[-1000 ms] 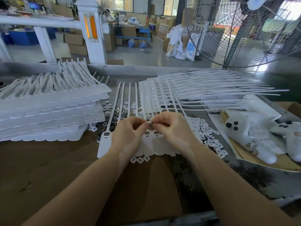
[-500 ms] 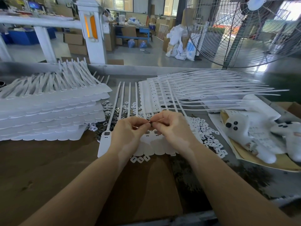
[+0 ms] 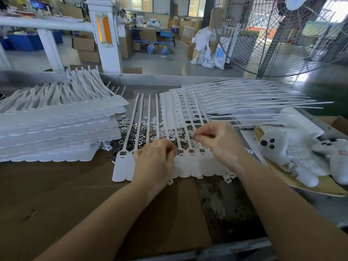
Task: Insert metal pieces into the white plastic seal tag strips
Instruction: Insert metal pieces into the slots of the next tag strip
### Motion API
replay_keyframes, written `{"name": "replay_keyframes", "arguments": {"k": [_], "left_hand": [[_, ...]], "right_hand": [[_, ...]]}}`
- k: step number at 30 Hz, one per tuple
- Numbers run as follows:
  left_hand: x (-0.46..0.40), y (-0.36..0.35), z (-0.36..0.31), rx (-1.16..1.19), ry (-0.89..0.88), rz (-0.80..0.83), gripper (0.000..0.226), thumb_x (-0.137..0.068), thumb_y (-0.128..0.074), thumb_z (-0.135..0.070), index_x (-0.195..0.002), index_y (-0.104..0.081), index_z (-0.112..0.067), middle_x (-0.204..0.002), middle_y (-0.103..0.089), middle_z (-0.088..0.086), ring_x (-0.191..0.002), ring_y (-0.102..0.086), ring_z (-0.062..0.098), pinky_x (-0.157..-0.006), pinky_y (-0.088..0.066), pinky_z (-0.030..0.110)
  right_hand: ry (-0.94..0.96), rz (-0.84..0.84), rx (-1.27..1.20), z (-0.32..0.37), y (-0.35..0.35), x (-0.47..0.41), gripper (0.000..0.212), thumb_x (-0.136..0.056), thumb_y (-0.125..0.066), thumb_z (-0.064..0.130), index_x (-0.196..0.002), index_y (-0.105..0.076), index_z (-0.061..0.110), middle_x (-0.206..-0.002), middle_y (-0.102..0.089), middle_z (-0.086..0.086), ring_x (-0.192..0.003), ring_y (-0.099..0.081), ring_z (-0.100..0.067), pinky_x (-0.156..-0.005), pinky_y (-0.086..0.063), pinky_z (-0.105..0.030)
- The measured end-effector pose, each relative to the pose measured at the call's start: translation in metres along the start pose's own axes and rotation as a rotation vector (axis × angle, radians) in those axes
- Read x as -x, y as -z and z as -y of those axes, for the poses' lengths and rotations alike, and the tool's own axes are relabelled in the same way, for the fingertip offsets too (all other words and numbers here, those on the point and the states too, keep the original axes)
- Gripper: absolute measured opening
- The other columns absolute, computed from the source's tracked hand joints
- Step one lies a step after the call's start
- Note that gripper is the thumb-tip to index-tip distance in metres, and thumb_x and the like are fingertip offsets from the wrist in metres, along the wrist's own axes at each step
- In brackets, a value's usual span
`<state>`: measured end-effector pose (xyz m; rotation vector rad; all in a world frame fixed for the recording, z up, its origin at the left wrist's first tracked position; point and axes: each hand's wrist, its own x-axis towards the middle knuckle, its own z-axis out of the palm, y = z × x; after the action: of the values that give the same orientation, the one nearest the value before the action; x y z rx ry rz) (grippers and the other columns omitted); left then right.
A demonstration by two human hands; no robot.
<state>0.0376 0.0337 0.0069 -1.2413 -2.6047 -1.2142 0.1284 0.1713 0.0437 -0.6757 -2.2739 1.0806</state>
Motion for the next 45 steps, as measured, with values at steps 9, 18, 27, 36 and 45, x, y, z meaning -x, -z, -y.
{"name": "replay_keyframes", "arguments": {"k": [9, 18, 27, 36, 45], "left_hand": [[0.004, -0.009, 0.007, -0.129, -0.110, 0.000, 0.011, -0.096, -0.046, -0.029, -0.089, -0.044, -0.038, -0.093, -0.046, -0.021, -0.099, -0.043, 0.007, -0.080, -0.011, 0.018], [0.003, -0.011, 0.007, -0.135, -0.118, 0.007, 0.010, -0.096, -0.045, -0.031, -0.089, -0.045, -0.038, -0.094, -0.047, -0.021, -0.094, -0.035, 0.002, -0.080, -0.011, 0.018], [0.003, -0.010, 0.007, -0.153, -0.110, 0.020, 0.008, -0.096, -0.044, -0.032, -0.091, -0.046, -0.037, -0.094, -0.045, -0.021, -0.094, -0.037, 0.003, -0.080, -0.011, 0.019], [0.003, -0.009, 0.005, -0.137, -0.102, 0.024, 0.008, -0.096, -0.045, -0.031, -0.090, -0.046, -0.037, -0.095, -0.046, -0.022, -0.101, -0.042, 0.006, -0.081, -0.012, 0.019], [0.001, -0.008, 0.005, -0.108, -0.073, 0.042, 0.008, -0.096, -0.044, -0.032, -0.091, -0.048, -0.037, -0.093, -0.046, -0.022, -0.095, -0.036, 0.001, -0.080, -0.011, 0.019]], "right_hand": [[-0.019, 0.198, 0.681, -0.005, 0.047, -0.008, 0.007, -0.089, -0.061, 0.016, -0.087, -0.068, 0.019, -0.083, -0.059, 0.011, -0.076, -0.057, -0.007, -0.065, -0.041, -0.021], [-0.058, 0.356, 0.903, -0.002, 0.049, -0.013, 0.008, -0.089, -0.061, 0.013, -0.091, -0.068, 0.017, -0.098, -0.066, 0.003, -0.087, -0.060, -0.015, -0.073, -0.045, -0.027], [-0.067, 0.446, 0.972, 0.002, 0.049, -0.024, 0.012, -0.088, -0.063, 0.018, -0.097, -0.071, 0.015, -0.107, -0.066, 0.002, -0.095, -0.060, -0.018, -0.066, -0.041, -0.025], [-0.074, 0.417, 0.960, -0.001, 0.045, -0.026, 0.009, -0.083, -0.068, 0.017, -0.091, -0.073, 0.015, -0.101, -0.068, 0.002, -0.088, -0.063, -0.018, -0.065, -0.046, -0.026], [-0.081, 0.081, 0.569, -0.003, 0.037, -0.014, 0.006, -0.082, -0.070, 0.015, -0.081, -0.073, 0.020, -0.084, -0.066, 0.010, -0.068, -0.056, 0.001, -0.059, -0.041, -0.014]]}}
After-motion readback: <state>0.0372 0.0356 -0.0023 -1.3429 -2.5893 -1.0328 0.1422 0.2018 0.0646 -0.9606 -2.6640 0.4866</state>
